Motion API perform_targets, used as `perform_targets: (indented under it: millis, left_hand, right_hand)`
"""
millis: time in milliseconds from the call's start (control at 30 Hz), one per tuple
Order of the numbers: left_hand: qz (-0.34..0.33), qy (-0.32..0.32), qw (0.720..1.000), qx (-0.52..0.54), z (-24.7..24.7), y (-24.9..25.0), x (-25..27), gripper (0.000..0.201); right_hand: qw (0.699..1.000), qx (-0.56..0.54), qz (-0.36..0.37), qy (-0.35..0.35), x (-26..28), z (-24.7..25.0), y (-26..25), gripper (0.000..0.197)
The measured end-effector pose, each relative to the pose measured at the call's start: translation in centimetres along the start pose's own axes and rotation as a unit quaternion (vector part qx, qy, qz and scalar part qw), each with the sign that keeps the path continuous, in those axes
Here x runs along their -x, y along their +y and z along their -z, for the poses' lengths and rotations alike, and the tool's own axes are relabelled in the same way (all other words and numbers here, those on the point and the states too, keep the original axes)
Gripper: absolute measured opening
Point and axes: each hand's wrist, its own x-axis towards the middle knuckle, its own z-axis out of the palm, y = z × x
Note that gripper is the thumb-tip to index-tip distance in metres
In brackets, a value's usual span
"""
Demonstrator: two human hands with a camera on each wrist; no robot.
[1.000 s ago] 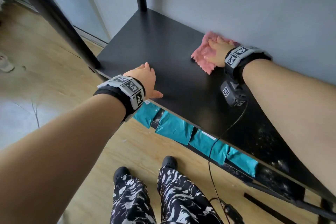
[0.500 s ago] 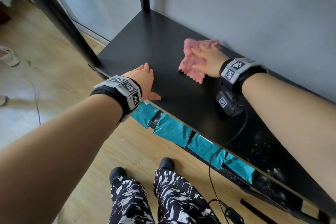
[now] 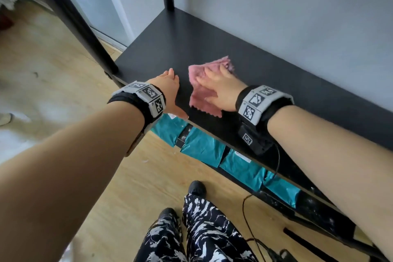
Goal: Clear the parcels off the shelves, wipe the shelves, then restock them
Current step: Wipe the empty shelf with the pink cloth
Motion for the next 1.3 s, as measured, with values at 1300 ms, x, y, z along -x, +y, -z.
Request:
perform_targets:
  millis: [1300]
  left_hand:
    - [-0.181,0.037,0.979,-0.081,-4.5,15.5,8.5,0.072]
  right_hand:
    - [0.92,-0.179,-0.35,0.01,17.9,-9.4,9.0,0.057]
